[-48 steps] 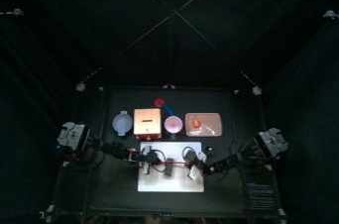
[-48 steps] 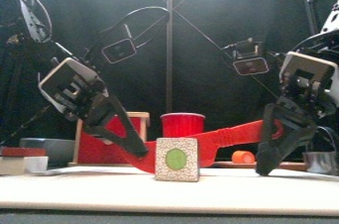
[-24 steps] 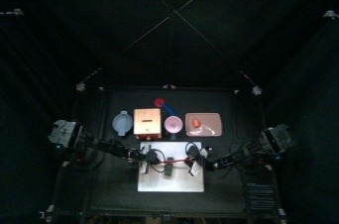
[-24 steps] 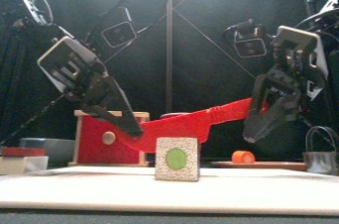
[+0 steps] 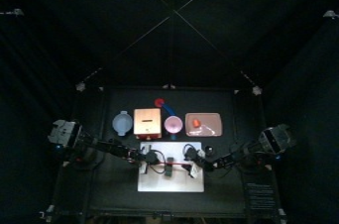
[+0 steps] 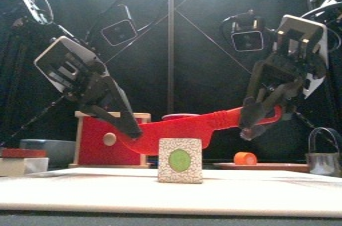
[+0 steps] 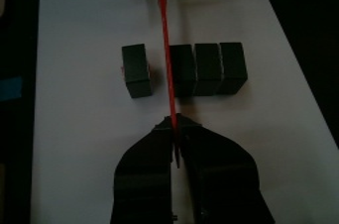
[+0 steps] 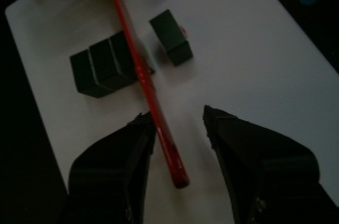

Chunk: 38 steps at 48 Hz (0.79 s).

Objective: Cut sushi roll

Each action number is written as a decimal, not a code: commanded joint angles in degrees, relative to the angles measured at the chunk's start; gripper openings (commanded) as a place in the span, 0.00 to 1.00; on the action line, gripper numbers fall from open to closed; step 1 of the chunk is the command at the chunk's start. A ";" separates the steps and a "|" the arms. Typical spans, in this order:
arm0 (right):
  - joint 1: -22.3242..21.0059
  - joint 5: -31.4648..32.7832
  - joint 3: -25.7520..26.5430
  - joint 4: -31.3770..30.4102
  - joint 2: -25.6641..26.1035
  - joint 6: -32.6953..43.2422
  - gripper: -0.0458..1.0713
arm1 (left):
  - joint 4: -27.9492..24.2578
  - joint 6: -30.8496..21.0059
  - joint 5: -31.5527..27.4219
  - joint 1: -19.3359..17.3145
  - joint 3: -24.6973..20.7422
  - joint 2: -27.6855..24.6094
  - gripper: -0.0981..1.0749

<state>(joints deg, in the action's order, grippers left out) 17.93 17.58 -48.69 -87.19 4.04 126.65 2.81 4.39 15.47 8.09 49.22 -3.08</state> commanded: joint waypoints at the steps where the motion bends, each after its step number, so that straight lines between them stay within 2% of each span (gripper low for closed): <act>1: -0.79 -1.23 0.88 -0.79 2.55 0.00 0.75 | -0.26 0.09 0.18 -0.26 -0.97 1.23 0.44; 11: -1.67 -2.99 0.62 -1.14 2.55 0.00 0.74 | -0.26 0.09 0.26 -0.35 -0.97 1.49 0.44; 15: -1.67 -3.08 0.44 -1.14 2.55 0.00 0.70 | -0.26 0.09 0.26 -0.44 -0.97 1.93 0.44; 28: -2.02 -2.99 -0.26 -1.23 2.55 0.09 0.39 | -0.70 0.09 0.18 -0.97 -0.97 2.81 0.44; 38: -2.37 -2.81 -0.18 -1.58 3.78 0.00 0.24 | -0.79 0.09 0.18 -0.97 -0.97 2.81 0.44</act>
<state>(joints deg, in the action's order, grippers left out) 16.35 14.41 -49.31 -88.59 5.27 126.47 2.20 4.48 15.47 7.03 49.22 -1.41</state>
